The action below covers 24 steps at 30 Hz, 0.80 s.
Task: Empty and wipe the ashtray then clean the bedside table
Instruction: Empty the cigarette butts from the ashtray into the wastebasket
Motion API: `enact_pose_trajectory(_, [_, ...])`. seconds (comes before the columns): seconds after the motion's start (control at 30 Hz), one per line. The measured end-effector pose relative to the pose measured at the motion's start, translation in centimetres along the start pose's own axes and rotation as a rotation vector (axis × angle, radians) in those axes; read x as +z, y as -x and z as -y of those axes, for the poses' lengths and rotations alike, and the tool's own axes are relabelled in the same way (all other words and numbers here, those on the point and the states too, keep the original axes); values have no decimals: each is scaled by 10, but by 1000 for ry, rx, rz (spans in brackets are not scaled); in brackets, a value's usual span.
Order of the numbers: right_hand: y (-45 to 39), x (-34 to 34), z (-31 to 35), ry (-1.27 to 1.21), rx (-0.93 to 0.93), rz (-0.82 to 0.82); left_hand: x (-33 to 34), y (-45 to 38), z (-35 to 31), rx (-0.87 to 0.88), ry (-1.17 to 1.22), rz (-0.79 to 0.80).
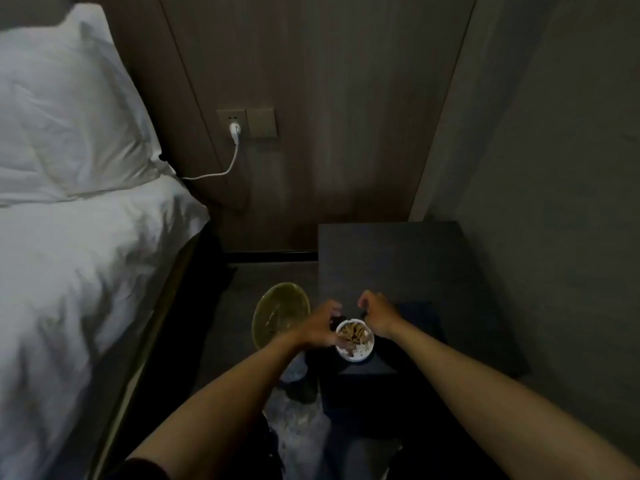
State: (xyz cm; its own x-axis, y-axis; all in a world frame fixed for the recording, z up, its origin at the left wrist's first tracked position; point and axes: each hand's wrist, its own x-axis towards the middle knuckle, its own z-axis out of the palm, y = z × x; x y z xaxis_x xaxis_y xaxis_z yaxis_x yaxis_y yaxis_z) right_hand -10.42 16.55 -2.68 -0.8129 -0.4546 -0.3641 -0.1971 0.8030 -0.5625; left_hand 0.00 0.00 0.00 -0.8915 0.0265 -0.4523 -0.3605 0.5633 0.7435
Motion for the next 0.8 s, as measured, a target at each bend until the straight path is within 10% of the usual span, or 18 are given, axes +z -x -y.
enact_pose_trajectory(0.33, [19,3,-17,199,-38,248,23,-11,27,149,-335,-90])
enact_pose_trajectory(0.8, [18,-9,-22,-23,-139,236,8,-7,26,200,-167,-163])
